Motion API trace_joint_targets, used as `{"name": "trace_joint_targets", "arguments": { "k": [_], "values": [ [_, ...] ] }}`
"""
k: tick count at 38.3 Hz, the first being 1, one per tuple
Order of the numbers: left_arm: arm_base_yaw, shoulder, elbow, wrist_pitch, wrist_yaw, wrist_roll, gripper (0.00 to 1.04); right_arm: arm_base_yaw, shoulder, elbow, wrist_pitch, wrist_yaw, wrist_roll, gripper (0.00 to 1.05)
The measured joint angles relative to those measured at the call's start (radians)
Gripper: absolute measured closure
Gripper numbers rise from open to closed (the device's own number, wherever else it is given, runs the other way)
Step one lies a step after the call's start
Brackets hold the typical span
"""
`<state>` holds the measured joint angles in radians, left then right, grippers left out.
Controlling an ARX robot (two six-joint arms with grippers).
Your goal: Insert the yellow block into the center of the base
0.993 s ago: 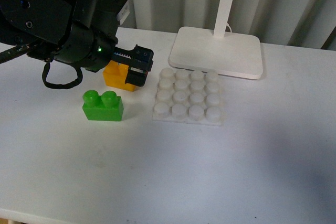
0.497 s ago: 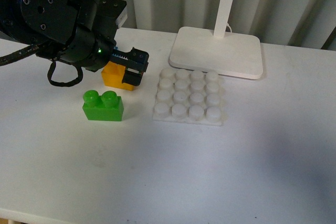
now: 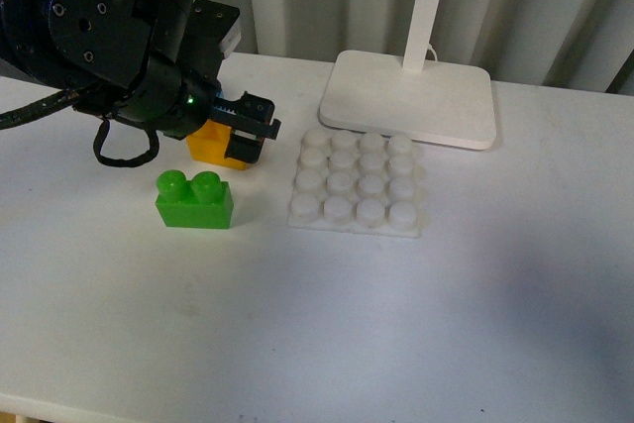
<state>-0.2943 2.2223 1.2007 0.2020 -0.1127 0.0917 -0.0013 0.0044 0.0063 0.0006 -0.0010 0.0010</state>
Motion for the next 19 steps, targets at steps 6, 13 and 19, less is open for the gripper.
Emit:
{"name": "trace_joint_targets", "arguments": {
  "k": [6, 13, 19],
  "values": [
    [-0.001, 0.0, 0.0, -0.002, 0.0, -0.014, 0.4, 0.0, 0.0, 0.0, 0.0, 0.0, 0.0, 0.09],
    [-0.003, -0.008, -0.006, -0.002, -0.002, -0.031, 0.41, 0.0, 0.0, 0.0, 0.0, 0.0, 0.0, 0.09],
    [-0.019, -0.054, -0.036, -0.011, -0.042, -0.047, 0.41, 0.0, 0.0, 0.0, 0.0, 0.0, 0.0, 0.09]
  ]
}}
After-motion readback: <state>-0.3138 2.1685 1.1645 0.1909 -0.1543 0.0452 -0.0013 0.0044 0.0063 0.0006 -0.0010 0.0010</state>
